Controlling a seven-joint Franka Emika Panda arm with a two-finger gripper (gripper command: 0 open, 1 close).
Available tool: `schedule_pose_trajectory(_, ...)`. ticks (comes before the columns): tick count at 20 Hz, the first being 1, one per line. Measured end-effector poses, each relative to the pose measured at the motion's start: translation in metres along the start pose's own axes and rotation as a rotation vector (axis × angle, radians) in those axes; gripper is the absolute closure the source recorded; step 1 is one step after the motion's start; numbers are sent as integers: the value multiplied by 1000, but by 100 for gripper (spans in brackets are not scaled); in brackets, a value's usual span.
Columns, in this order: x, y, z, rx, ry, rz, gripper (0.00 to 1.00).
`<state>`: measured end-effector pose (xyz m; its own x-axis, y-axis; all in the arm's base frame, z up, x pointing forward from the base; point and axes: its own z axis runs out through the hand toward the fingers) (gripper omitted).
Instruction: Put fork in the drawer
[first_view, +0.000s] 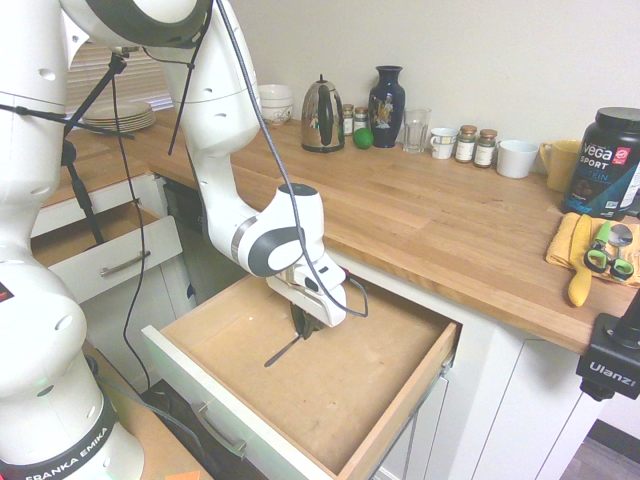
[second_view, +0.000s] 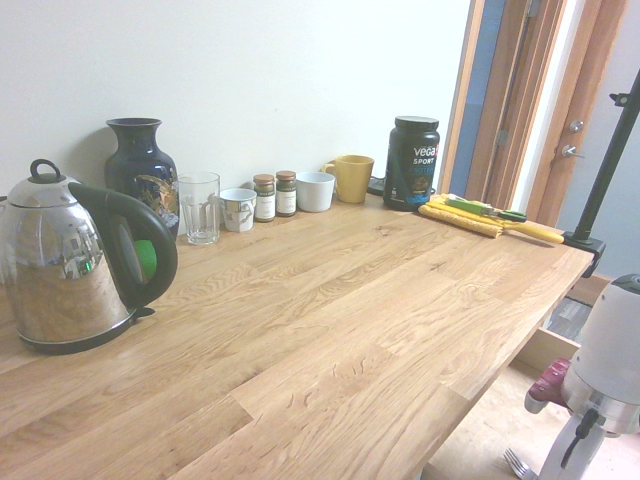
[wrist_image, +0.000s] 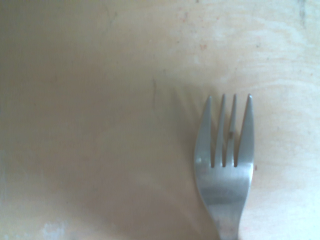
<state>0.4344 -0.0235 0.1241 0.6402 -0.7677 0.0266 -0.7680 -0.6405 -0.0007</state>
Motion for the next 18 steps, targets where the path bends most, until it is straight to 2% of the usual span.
schedule_pose_trajectory(10,1,-1,-4,11,8,6,0)
schedule_pose_trajectory(18,2,7,-59,59,29,9,0)
